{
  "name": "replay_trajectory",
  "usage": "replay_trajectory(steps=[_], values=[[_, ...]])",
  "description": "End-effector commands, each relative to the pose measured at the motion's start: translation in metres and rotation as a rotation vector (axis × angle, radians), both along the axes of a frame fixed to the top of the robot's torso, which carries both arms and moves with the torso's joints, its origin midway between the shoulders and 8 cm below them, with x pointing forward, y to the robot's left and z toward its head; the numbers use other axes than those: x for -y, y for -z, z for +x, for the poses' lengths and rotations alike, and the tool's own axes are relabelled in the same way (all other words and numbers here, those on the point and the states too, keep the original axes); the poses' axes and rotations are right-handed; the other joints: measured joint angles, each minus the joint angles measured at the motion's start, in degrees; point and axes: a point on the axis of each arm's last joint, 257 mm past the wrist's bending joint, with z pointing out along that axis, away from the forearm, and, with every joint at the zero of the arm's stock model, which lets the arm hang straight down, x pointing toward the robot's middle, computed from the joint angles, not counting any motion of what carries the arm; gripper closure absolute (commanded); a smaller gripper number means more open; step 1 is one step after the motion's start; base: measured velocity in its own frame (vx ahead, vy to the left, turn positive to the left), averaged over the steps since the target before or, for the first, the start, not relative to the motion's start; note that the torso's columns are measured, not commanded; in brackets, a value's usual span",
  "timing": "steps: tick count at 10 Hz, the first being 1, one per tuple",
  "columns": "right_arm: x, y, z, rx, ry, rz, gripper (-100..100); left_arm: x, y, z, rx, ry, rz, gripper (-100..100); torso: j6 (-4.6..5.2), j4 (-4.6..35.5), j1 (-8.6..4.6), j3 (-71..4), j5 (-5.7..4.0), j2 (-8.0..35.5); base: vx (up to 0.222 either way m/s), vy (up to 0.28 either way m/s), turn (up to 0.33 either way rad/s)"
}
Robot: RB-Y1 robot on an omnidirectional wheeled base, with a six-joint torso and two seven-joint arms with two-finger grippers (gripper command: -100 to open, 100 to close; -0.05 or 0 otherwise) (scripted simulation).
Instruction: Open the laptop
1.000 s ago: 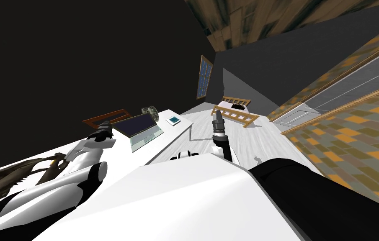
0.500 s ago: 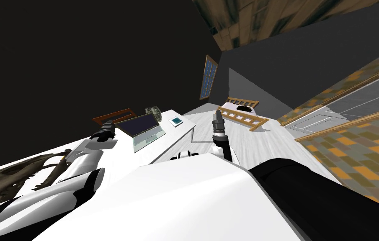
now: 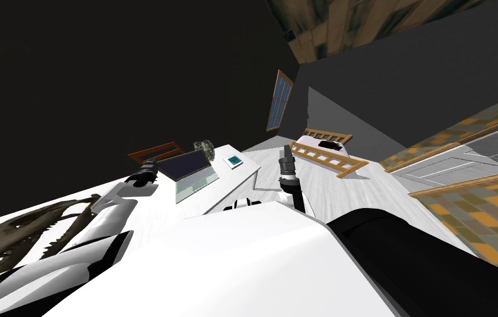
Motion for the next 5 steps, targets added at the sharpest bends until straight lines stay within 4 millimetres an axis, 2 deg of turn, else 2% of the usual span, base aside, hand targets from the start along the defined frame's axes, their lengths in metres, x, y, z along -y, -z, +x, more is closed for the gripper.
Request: replay_trajectory(steps=[1,2,5], values=[[0.000,0.000,0.000,0.000,0.000,0.000,0,-0.007,-0.003,0.000,0.004,-0.012,0.005,100,0.03,0.00,0.00,0.00,0.00,0.03,-0.030,0.009,-0.110],[0.000,0.000,0.000,0.000,0.000,0.000,0,-0.018,-0.008,-0.002,0.010,-0.035,0.014,100,0.06,0.02,0.01,0.07,0.02,0.13,-0.079,0.003,-0.151],[0.000,0.000,0.000,0.000,0.000,0.000,0,-0.044,-0.021,-0.006,0.029,-0.091,0.033,100,0.00,0.05,-0.03,0.11,0.00,0.17,-0.161,0.020,-0.212]])
